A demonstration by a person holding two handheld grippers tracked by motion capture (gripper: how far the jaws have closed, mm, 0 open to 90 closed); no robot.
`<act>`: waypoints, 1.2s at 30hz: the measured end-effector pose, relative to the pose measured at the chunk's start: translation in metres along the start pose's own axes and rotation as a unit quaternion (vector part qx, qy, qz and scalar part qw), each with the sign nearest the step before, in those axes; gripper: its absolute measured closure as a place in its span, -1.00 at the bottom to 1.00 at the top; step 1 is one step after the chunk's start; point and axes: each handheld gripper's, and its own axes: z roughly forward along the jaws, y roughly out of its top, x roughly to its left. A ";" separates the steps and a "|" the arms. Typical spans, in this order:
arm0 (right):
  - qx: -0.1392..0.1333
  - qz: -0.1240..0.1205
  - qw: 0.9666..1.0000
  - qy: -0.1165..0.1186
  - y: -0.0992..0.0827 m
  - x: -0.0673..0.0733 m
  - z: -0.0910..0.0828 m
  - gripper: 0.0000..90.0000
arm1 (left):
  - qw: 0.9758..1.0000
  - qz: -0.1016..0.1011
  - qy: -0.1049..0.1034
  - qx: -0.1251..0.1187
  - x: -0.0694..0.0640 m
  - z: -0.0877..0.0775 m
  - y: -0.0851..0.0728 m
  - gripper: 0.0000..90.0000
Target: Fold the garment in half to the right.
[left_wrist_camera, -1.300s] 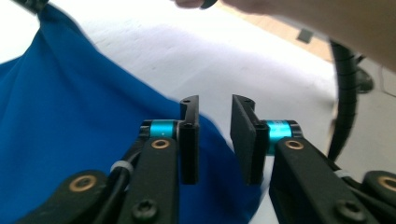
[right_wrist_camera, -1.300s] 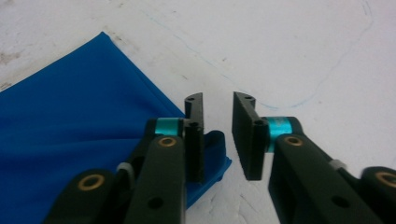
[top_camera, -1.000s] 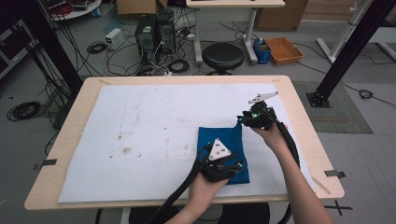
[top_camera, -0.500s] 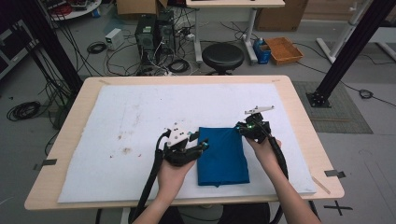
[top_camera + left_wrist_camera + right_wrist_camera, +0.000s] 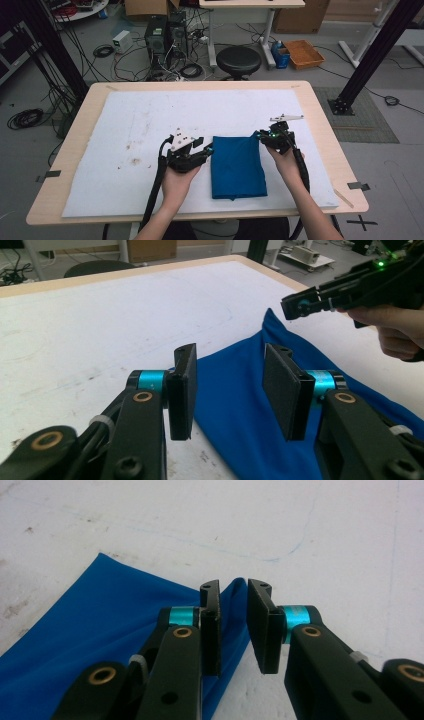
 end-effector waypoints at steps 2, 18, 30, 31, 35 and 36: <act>0.006 0.000 1.000 -0.002 -0.001 0.003 0.005 0.60 | 1.000 0.000 0.002 0.002 0.001 0.000 -0.001 0.27; 0.017 0.003 1.000 -0.024 -0.011 -0.004 0.004 1.00 | 1.000 -0.005 0.012 0.011 0.007 0.006 -0.004 0.27; -0.001 0.033 0.999 -0.018 0.006 -0.012 0.004 0.56 | 0.999 -0.024 0.012 0.034 0.027 0.038 -0.004 0.27; 0.008 0.036 0.999 -0.017 0.007 -0.012 0.008 0.56 | 0.999 -0.027 0.011 0.042 0.031 0.045 -0.004 0.27; 0.026 0.023 0.999 -0.012 0.007 -0.010 0.019 0.74 | 0.998 -0.022 0.021 0.054 0.037 0.065 -0.005 0.27; 0.026 0.018 0.999 -0.011 0.007 -0.008 0.019 0.86 | 0.998 -0.023 0.025 0.062 0.038 0.071 -0.004 0.27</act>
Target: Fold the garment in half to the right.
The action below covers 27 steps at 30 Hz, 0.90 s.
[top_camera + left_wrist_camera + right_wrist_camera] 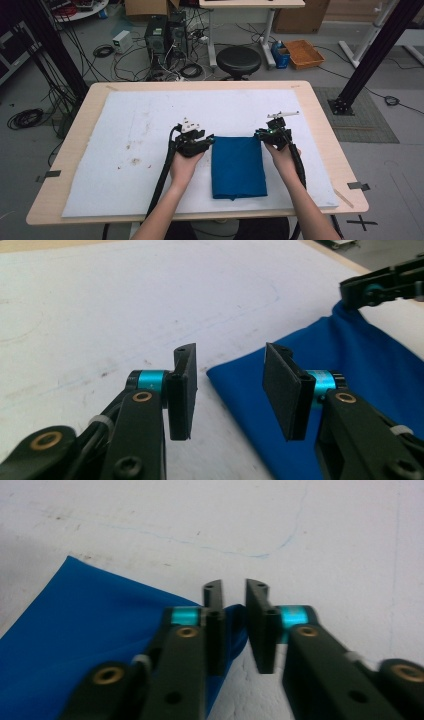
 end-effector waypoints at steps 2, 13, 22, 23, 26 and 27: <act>-0.003 -0.011 1.000 0.002 0.000 0.001 0.001 0.95 | 1.000 0.003 0.005 0.010 -0.001 0.009 0.002 0.27; -0.015 -0.024 0.999 0.018 -0.002 -0.005 -0.004 0.97 | 0.996 0.048 0.038 0.059 -0.006 0.043 0.008 0.53; -0.011 -0.029 0.999 0.023 -0.003 -0.005 -0.003 0.97 | 0.994 0.061 0.030 0.086 -0.004 0.052 0.005 0.73; -0.011 -0.028 0.999 0.022 -0.003 -0.005 -0.003 0.97 | 0.994 0.064 0.033 0.087 -0.005 0.052 0.005 0.85; -0.010 -0.026 0.999 0.023 -0.003 -0.006 -0.003 0.97 | 0.994 0.059 0.032 0.086 -0.004 0.051 0.006 0.97; -0.010 -0.026 0.999 0.022 -0.003 -0.007 -0.003 0.98 | 0.994 0.060 0.031 0.087 -0.003 0.051 0.006 0.97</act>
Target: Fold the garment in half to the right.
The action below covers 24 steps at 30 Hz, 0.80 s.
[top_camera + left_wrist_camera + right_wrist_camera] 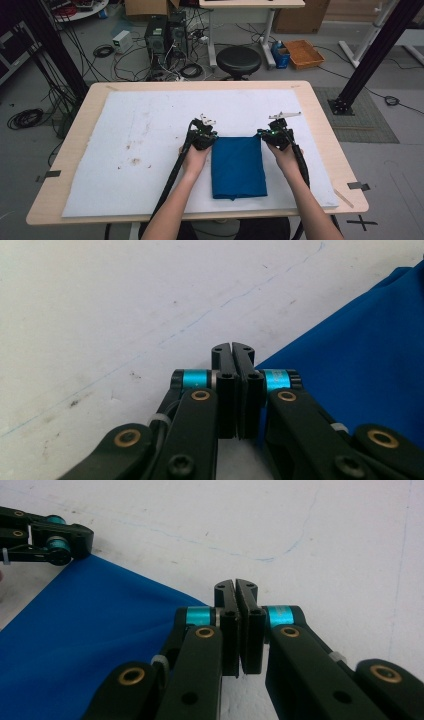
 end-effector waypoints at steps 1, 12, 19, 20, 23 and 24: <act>0.000 0.001 1.000 0.000 0.000 -0.001 0.000 0.98 | 1.000 0.001 0.002 0.003 0.000 0.000 0.000 0.98; 0.004 0.005 1.000 -0.020 -0.003 -0.006 -0.001 0.97 | 1.000 -0.002 0.011 0.005 0.003 -0.003 -0.001 0.98; -0.009 0.002 1.000 -0.028 -0.005 -0.003 -0.016 0.66 | 1.000 -0.002 0.011 0.003 0.003 -0.003 -0.002 0.98; -0.011 -0.001 0.999 -0.032 -0.008 0.000 -0.024 0.64 | 1.000 -0.002 0.011 0.002 0.003 -0.003 -0.002 0.98; -0.022 -0.017 0.999 -0.038 -0.024 0.011 -0.047 0.54 | 1.000 -0.001 0.010 0.002 0.004 -0.003 -0.002 0.98; -0.026 -0.023 0.999 -0.035 -0.032 0.016 -0.055 0.53 | 1.000 0.000 0.011 0.002 0.004 -0.003 -0.002 0.98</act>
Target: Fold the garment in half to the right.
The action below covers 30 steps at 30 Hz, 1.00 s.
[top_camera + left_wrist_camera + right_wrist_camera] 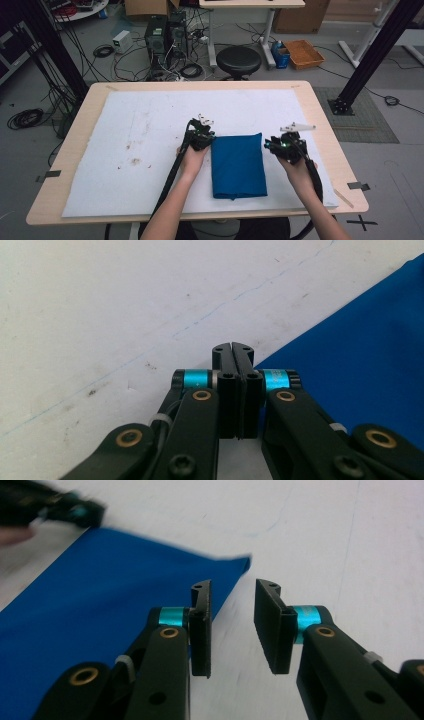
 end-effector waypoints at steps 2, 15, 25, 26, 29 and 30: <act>-0.002 -0.009 1.000 0.015 -0.016 0.010 -0.018 0.52 | 1.000 -0.001 0.000 -0.002 0.000 0.000 0.000 0.98; -0.002 -0.019 0.997 0.068 -0.089 0.059 -0.066 0.48 | 1.000 0.010 0.007 0.001 -0.002 0.000 0.000 0.98; 0.025 -0.026 0.996 0.079 -0.095 0.060 -0.058 1.00 | 1.000 0.011 0.006 0.001 -0.001 0.000 -0.001 0.97; 0.023 -0.027 0.996 0.079 -0.096 0.060 -0.059 1.00 | 1.000 0.012 0.006 0.001 -0.002 0.000 -0.001 0.97; 0.017 -0.016 0.997 0.076 -0.097 0.055 -0.063 1.00 | 1.000 0.011 0.005 0.001 -0.001 0.000 0.000 0.97; 0.010 0.000 0.997 0.082 -0.098 0.052 -0.065 0.81 | 1.000 0.013 0.006 0.002 -0.001 0.000 0.000 0.97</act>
